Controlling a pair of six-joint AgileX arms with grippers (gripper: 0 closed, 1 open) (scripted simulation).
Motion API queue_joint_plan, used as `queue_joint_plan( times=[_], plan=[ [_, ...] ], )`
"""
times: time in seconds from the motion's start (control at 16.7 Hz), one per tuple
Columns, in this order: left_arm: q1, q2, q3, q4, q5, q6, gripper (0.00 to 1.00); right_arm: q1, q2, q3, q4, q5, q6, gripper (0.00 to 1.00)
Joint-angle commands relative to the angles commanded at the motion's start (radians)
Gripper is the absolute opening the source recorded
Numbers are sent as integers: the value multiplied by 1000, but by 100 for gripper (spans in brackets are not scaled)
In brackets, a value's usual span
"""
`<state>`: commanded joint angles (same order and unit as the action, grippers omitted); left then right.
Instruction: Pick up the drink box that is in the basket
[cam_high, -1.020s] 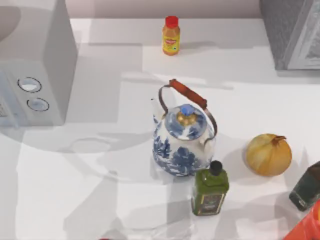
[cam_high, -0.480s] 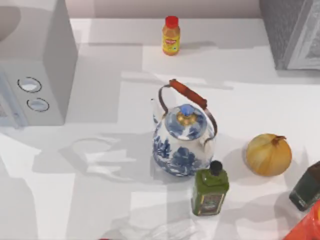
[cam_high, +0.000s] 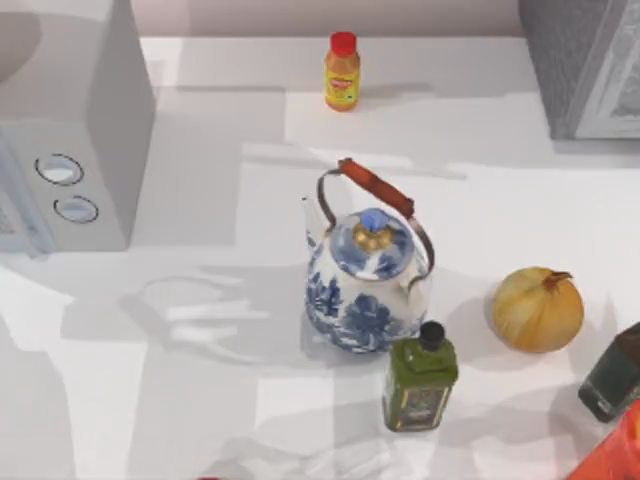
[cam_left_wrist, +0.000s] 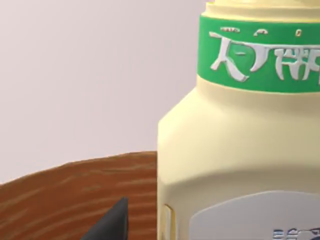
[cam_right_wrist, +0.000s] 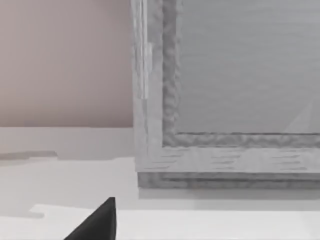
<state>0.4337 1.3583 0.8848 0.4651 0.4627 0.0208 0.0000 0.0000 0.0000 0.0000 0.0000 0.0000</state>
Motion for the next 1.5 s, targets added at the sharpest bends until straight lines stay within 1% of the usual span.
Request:
queue_joint_plan(
  times=[0.54,0.9,1.5],
  plan=[
    [-55,162,128,24,-54,-2,100,0,0,0,0,0,0,100],
    [-63,182,145,28,-62,-2,100,0,0,0,0,0,0,100],
    [-63,182,145,28,-62,-2,25,0,0,0,0,0,0,100]
  ],
)
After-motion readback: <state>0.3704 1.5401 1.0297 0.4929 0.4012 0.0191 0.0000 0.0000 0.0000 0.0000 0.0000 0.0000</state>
